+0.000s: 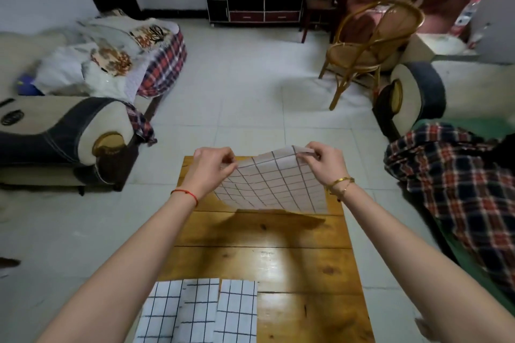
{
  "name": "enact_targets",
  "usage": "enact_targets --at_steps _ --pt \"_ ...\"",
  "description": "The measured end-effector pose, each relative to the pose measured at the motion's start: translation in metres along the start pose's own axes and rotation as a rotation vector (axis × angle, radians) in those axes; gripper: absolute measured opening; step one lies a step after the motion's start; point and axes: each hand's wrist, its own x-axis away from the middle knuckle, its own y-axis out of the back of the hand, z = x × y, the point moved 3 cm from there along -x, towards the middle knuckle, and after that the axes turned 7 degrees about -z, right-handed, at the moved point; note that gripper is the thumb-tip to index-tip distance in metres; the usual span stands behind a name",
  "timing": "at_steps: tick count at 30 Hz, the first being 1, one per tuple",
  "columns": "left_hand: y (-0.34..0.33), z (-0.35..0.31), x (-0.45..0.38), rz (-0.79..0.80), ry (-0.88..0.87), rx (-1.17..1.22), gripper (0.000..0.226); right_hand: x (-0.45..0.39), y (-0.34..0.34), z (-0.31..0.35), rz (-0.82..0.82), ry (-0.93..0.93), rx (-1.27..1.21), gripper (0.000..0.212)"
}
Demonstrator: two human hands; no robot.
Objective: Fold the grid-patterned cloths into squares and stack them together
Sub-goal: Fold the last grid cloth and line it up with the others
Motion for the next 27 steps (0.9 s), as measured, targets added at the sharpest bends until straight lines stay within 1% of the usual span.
enact_targets --at_steps 6,10,12,14,17,19,20,22,24,27 --pt "0.058 -0.031 -0.006 -0.081 -0.063 -0.039 0.005 -0.008 0.060 0.018 0.016 0.086 0.027 0.024" --pt "0.085 -0.049 -0.004 -0.080 -0.104 -0.007 0.004 -0.010 0.094 0.028 0.006 0.121 0.029 0.032" --pt "0.093 -0.058 0.000 -0.110 -0.109 0.032 0.005 -0.010 0.108 0.035 0.003 0.137 0.022 0.031" --pt "0.093 -0.066 0.005 -0.128 -0.125 0.078 0.013 -0.009 0.120 0.044 0.010 0.165 -0.019 0.025" --pt "0.080 -0.079 0.010 -0.086 -0.122 0.045 0.042 -0.007 0.135 0.058 0.024 0.211 -0.066 0.024" --pt "0.070 -0.089 0.010 -0.062 -0.085 0.025 0.059 -0.007 0.143 0.063 0.036 0.236 -0.022 0.018" --pt "0.067 -0.095 0.008 -0.049 -0.067 0.028 0.063 -0.008 0.147 0.065 0.041 0.246 0.010 0.015" --pt "0.060 -0.107 0.005 -0.025 -0.055 0.020 0.058 -0.008 0.154 0.067 0.060 0.264 0.046 0.014" --pt "0.056 -0.119 0.002 -0.027 -0.055 0.005 0.044 -0.007 0.163 0.070 0.079 0.289 0.052 0.016" --pt "0.052 -0.129 0.001 -0.070 -0.015 0.034 0.024 -0.005 0.173 0.073 0.088 0.312 0.051 0.022"
